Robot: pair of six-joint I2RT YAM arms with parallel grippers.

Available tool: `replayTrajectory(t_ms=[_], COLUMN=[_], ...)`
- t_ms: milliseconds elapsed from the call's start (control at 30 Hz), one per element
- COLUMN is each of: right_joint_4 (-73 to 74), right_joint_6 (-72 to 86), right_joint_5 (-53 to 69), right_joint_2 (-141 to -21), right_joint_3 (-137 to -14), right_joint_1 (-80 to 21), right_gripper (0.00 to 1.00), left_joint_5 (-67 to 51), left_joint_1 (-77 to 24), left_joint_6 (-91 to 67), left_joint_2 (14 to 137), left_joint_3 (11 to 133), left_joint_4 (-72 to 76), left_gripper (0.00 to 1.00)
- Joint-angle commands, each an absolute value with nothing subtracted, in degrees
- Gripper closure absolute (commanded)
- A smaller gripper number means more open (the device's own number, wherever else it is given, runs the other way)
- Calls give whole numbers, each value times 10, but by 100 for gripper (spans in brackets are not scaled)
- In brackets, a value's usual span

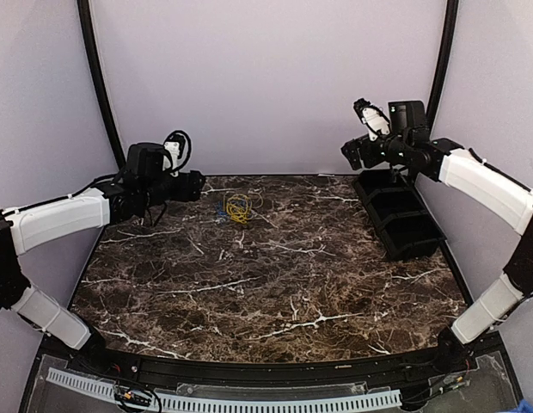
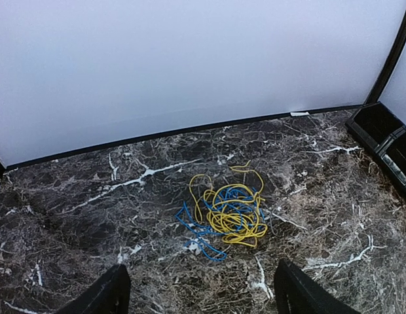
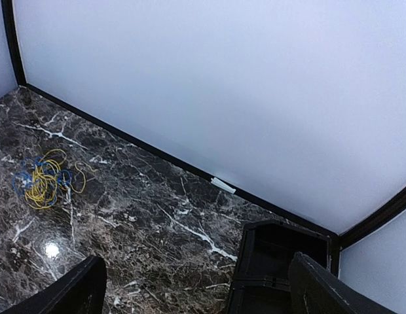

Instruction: Untangle the cables

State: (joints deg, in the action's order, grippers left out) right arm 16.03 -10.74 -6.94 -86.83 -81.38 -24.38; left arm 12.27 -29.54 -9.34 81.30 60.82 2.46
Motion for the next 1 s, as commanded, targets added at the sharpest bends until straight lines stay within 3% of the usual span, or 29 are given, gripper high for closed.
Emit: replayTrajectory(t_ms=[0, 333, 500, 633, 967], right_joint_4=[109, 127, 108, 98, 108], right_joint_6=[-85, -134, -136, -138, -150], right_joint_5=[-20, 106, 179, 192, 197], right_joint_2=[-841, -812, -796, -795, -806], right_joint_3=[-781, -680, -603, -573, -578], right_joint_1=[-248, -239, -233, -230, -230], right_gripper=[1, 1, 1, 1, 1], left_joint_5=[111, 145, 184, 150, -17], left_joint_1=[-297, -297, -290, -265, -218], left_joint_6=[-117, -162, -164, -183, -207], left_joint_2=[838, 962, 1042, 1104, 1233], left_joint_3=[637, 763, 837, 901, 992], left_joint_4=[-4, -91, -116, -110, -37], left_gripper=[22, 24, 7, 2, 1])
